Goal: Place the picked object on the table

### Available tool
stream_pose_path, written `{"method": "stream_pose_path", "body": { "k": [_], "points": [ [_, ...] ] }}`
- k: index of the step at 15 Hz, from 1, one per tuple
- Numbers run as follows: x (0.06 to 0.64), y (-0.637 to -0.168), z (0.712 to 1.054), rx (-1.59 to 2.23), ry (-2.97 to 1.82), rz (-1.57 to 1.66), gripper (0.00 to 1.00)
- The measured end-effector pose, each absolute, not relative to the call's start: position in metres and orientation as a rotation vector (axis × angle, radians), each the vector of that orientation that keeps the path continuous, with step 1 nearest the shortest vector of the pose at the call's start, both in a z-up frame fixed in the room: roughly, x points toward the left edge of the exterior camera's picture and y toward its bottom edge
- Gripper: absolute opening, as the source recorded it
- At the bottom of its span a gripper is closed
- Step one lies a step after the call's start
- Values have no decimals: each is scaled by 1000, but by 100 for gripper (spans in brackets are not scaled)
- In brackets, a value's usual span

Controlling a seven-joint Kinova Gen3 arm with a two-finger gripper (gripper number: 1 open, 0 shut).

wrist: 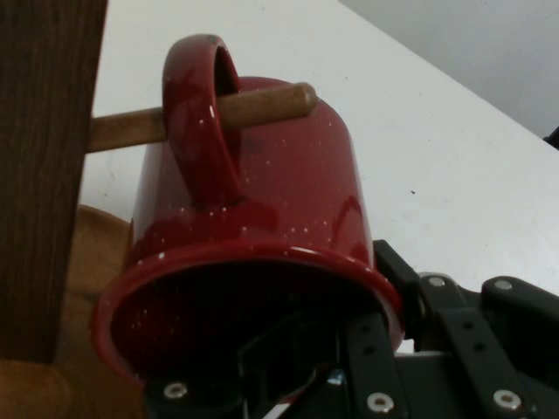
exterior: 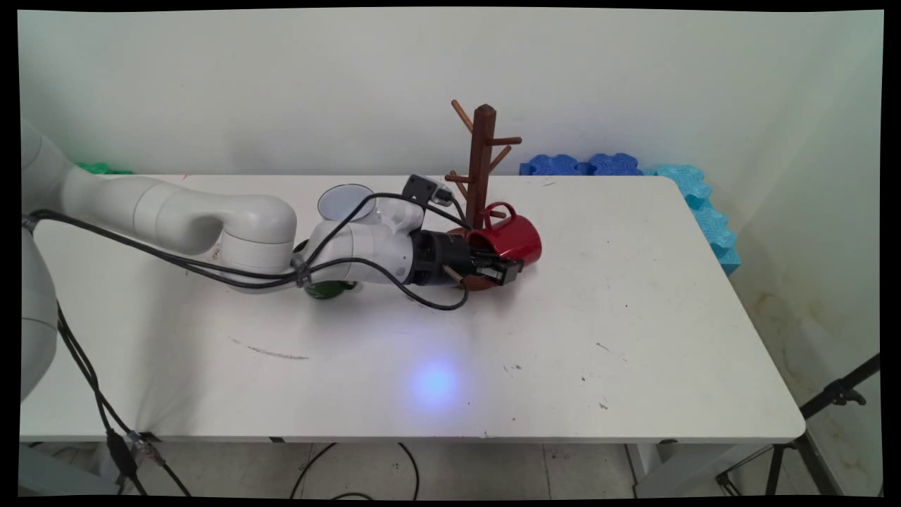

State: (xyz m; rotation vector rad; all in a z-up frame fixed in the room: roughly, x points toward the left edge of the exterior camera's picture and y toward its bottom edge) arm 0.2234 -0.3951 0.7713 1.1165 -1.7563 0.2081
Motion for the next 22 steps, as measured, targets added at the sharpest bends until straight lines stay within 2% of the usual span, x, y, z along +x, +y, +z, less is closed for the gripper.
{"method": "stream_pose_path", "body": {
  "k": [15, 22],
  "points": [
    [218, -364, 819, 1064, -1719, 132, 0],
    [234, -348, 846, 1038, -1721, 84, 0]
  ]
}}
